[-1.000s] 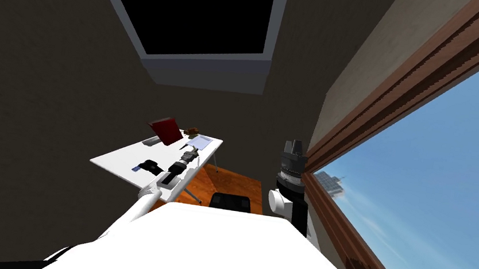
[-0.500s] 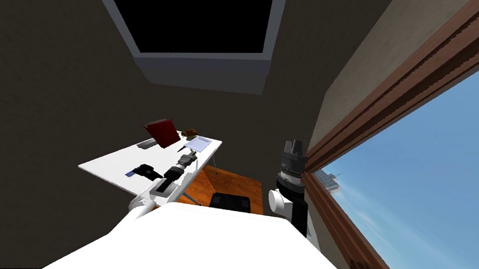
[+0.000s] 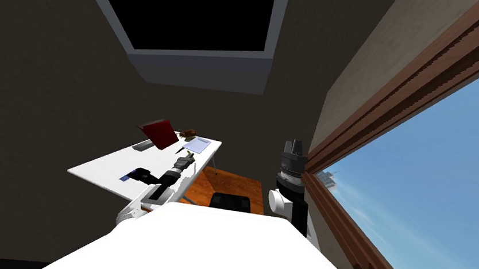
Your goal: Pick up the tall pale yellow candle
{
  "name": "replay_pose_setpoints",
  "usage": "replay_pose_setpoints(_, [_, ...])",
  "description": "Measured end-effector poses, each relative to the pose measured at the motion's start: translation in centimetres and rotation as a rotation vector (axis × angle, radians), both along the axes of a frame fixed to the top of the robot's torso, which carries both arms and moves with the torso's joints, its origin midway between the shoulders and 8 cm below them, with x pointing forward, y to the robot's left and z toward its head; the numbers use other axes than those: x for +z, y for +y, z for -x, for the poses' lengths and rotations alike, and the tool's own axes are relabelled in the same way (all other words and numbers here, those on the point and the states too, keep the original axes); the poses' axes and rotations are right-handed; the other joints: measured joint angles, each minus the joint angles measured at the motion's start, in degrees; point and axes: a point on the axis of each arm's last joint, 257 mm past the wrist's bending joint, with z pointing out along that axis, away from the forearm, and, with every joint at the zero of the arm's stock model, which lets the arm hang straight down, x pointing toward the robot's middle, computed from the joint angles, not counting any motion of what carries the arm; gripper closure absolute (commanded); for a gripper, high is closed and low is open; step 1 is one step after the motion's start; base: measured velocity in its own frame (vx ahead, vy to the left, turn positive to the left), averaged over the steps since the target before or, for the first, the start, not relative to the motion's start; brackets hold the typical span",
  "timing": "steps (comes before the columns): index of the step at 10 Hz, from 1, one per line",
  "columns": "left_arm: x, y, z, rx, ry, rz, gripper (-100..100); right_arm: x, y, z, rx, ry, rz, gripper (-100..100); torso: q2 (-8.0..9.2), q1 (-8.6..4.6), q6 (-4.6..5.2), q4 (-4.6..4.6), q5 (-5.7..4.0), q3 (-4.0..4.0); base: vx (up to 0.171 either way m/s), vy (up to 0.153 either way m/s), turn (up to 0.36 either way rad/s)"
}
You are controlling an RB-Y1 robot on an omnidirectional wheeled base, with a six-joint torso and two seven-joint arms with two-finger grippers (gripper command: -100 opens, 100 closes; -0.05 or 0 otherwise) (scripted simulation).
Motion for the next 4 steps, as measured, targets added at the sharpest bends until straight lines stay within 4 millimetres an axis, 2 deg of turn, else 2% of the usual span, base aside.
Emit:
replay_pose_setpoints(3, [0.71,-0.12,1.62,0.017,-0.005,-0.005,100,0.00,0.00,0.00,0.000,0.000,0.000,0,-0.01,-0.02,0.00,0.00,-0.01,0.00,0.014,0.016,-0.021])
replay_pose_setpoints(4, [0.81,-0.14,1.61,0.017,-0.007,-0.006,0,0.00,0.00,0.00,0.000,0.000,0.000,0,0.02,-0.05,0.01,-0.01,0.00,0.00,0.000,0.000,0.000])
